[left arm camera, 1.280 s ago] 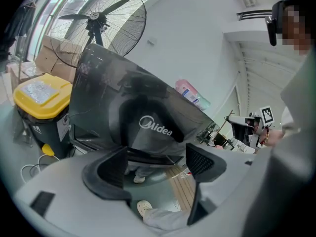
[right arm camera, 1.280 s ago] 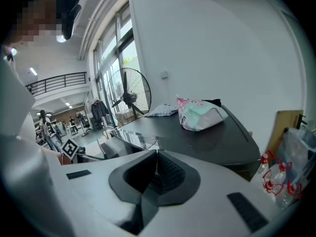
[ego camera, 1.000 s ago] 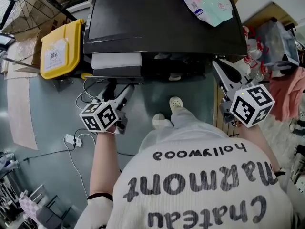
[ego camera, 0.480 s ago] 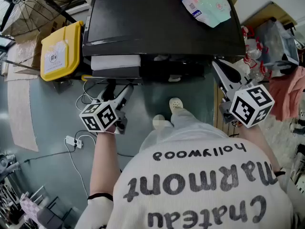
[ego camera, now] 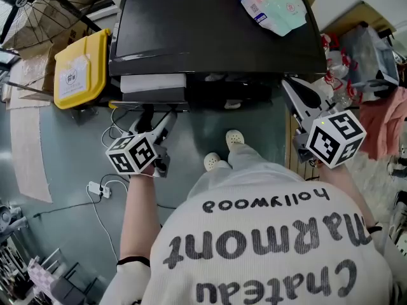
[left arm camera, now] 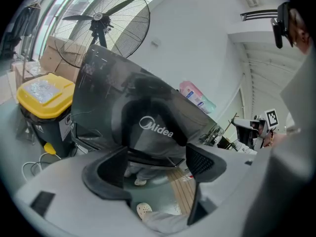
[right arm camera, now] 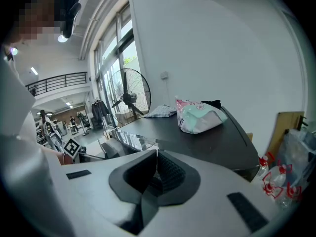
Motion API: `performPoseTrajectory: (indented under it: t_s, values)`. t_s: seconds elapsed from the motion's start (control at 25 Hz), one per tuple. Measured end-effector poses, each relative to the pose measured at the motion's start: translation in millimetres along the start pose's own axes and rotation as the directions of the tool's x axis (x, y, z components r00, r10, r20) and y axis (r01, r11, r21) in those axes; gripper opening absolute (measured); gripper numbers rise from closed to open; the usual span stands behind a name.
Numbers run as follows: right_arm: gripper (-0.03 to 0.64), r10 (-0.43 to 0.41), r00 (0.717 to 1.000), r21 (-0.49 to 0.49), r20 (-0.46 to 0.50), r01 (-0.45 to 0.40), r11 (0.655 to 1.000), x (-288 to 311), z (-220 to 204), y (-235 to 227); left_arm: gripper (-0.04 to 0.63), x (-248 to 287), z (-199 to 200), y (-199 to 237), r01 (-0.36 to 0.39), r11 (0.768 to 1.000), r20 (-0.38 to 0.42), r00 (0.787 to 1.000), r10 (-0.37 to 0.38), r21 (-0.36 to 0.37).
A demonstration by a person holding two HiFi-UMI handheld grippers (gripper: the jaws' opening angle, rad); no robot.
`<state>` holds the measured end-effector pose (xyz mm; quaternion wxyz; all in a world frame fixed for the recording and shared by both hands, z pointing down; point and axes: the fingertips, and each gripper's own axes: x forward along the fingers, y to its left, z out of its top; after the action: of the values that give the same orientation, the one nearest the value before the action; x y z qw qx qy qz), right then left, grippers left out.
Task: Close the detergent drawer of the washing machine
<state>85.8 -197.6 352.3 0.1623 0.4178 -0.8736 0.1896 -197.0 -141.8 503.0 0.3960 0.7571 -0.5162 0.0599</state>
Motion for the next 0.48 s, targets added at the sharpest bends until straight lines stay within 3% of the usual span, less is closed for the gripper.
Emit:
performPoseTrajectory:
  t_s: [0.48]
  values:
    - [0.031,0.01,1.0,0.003,-0.003,-0.01,1.0,5.5,0.7,0.6,0.371,2.1,1.7,0.7,0.003,1.0,-0.007,1.0,-0.003,-0.004]
